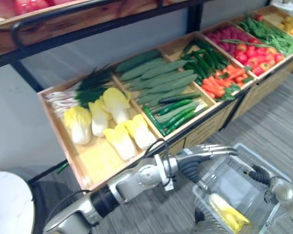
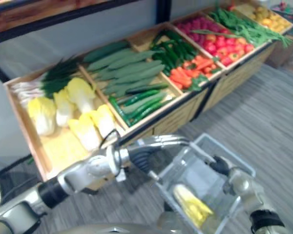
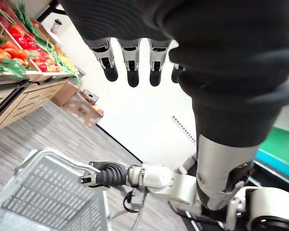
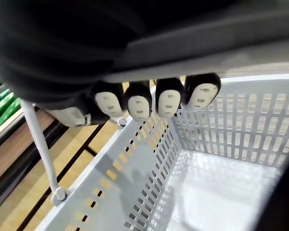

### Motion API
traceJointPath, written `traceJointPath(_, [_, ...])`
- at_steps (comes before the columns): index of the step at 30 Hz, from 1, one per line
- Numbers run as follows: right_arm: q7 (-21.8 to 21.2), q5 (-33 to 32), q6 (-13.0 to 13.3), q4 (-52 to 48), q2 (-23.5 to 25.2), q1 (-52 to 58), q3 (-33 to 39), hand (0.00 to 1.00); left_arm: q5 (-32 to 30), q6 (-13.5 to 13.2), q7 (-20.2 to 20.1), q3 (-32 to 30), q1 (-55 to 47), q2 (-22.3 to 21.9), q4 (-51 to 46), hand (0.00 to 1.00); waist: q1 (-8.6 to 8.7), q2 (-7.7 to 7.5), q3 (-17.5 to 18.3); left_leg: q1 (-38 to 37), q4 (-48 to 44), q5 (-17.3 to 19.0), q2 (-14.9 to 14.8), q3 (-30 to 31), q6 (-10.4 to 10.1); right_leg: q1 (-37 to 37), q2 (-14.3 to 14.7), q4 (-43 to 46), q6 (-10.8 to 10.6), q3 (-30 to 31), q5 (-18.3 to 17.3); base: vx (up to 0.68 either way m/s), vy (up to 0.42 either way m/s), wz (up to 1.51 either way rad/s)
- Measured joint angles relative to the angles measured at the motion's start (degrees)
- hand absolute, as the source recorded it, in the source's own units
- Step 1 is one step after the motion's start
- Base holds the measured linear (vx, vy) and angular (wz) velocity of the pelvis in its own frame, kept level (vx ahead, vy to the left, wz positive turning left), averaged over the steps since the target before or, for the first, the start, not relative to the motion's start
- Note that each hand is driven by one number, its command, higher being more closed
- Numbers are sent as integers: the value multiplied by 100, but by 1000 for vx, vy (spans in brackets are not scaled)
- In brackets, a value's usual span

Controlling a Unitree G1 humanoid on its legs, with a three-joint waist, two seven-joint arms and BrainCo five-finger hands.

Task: Pick vegetable in the basket

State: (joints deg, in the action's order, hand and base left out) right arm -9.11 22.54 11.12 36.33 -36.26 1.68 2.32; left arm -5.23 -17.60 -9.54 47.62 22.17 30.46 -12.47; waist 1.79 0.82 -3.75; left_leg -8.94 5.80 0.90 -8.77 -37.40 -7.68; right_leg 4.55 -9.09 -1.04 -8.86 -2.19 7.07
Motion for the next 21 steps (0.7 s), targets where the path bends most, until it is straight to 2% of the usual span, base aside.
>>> traceJointPath(3, [340,-11,-156,553,465,60,895,100,589,-1,-46,-66,-278,252,-486,0,-33,-37,52,104,0,-60,16,405,58,-172,-102,1,1,-435,-3,-41,-25,79])
traceJointPath(4, [518,-18,-229,815,704,119,1365,100,982,0,-89,-144,-564,343,-743,0,-42,-104,129,216,1,-93,30,677,85,-221,-163,2,21,-701,-19,-46,-17,86])
traceJointPath(5, [632,-32,-261,972,848,142,1651,100,1193,2,-104,-231,-741,390,-871,0,-49,-63,218,305,2,-119,41,839,93,-235,-197,3,28,-840,-25,-33,-16,86])
traceJointPath(6, [705,-52,-287,1062,932,158,1814,100,1258,4,-119,-352,-888,392,-952,0,-55,-99,220,361,2,-139,50,931,102,-249,-219,3,25,-926,-36,-13,-24,81])
traceJointPath(8, [948,-236,-333,1634,1158,175,2352,100,1800,46,-199,-1034,-1586,364,-1088,0,-58,-205,279,584,5,-244,154,1361,155,-317,-331,12,-1,-1298,-241,-20,-27,90])
traceJointPath(12, [1153,-349,-485,2504,1308,173,2917,100,2516,217,-190,-2237,-2668,266,-1080,0,-114,-193,296,800,7,-393,155,1830,185,-402,-343,16,1,-1717,-328,-12,-19,65])
traceJointPath(13, [1186,-424,-528,2676,1327,169,2996,100,2618,240,-181,-2522,-2900,110,-1045,0,-147,-194,295,861,7,-422,158,1917,192,-391,-342,10,5,-1776,-339,-23,-9,34])
traceJointPath(14, [1273,-576,-584,2924,1421,192,3170,100,2777,333,-93,-2949,-3193,-264,-936,0,-207,-205,295,925,8,-463,159,2030,199,-384,-339,4,-9,-1880,-362,-20,-10,39])
traceJointPath(16, [1367,-748,-594,3057,1594,215,3326,100,2855,409,33,-3407,-3463,-750,-816,0,-213,-234,305,1011,8,-493,155,2115,208,-383,-330,-6,-2,-1967,-367,-5,2,29])
traceJointPath(17, [1407,-938,-596,3101,1776,236,3394,100,2849,414,244,-3841,-3634,-1203,-554,0,-218,-263,311,1011,6,-520,180,2204,224,-396,-312,-7,94,-2031,-391,27,9,20])
traceJointPath(19, [1457,-1026,-580,3103,1970,246,3517,100,2577,447,538,-4338,-3727,-1578,-195,0,-203,-293,354,1067,6,-545,175,2297,227,-399,-299,-7,118,-2131,-405,18,1,22])
traceJointPath(21, [1508,-1192,-557,3102,2098,254,3562,100,2251,455,779,-4667,-3784,-1745,111,0,-199,-297,358,1086,6,-568,177,2389,232,-436,-295,-4,156,-2225,-439,11,-6,24])
